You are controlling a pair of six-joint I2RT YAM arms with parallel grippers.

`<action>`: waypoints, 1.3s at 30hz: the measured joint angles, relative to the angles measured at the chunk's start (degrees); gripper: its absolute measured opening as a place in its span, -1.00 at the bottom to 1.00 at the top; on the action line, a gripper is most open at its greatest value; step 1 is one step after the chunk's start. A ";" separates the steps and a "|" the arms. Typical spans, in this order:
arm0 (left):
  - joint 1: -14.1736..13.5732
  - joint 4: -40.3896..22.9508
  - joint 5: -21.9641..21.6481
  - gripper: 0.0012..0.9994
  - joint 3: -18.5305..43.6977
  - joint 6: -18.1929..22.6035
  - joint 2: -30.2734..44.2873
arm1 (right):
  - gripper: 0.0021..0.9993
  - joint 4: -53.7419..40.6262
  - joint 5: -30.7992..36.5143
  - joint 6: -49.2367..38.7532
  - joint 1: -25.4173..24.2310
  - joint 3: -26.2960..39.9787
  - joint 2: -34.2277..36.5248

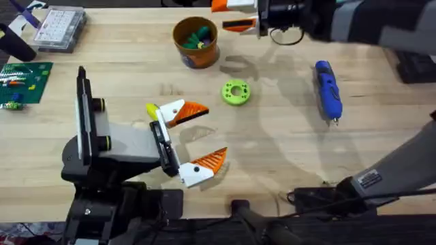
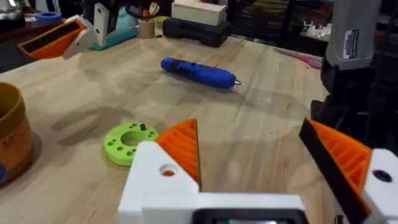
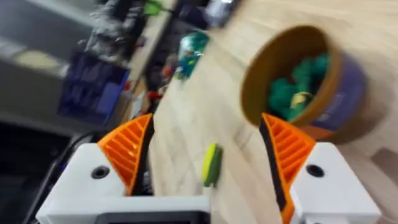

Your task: Pick up the gripper from the table and insert it into the empty holder that is missing its gripper. Then pick up a screw, insert it into the mounting hole, and use the screwdriver to tighten it. Finally, clean up the table by picking up the vegetable and placing it into the bucket.

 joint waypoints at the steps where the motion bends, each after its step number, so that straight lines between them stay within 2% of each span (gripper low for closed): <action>1: 0.00 0.00 0.05 0.97 0.00 0.02 0.00 | 0.99 -4.71 0.80 -2.85 -0.39 1.55 -0.38; 7: 0.00 -0.01 0.08 0.97 0.00 0.00 0.00 | 0.99 -32.03 8.58 -20.01 -1.33 7.33 -7.15; 12: 0.00 -0.02 0.13 0.97 0.00 0.00 0.00 | 0.99 -45.68 17.64 -30.02 -0.98 9.36 -15.90; 19: 0.00 -0.02 0.22 0.97 0.00 0.00 0.00 | 0.99 -64.17 31.08 -38.34 -0.42 9.81 -28.69; 27: 0.00 -0.02 0.23 0.97 0.00 0.00 0.00 | 1.00 -75.60 43.18 -40.31 4.77 9.92 -32.84; 33: 0.00 -0.02 0.23 0.97 0.00 0.00 0.00 | 1.00 -76.65 49.55 -40.84 8.75 9.93 -29.93; 39: 0.00 -0.02 0.23 0.98 0.00 0.00 0.00 | 1.00 -77.52 51.85 -39.29 9.31 9.93 -25.64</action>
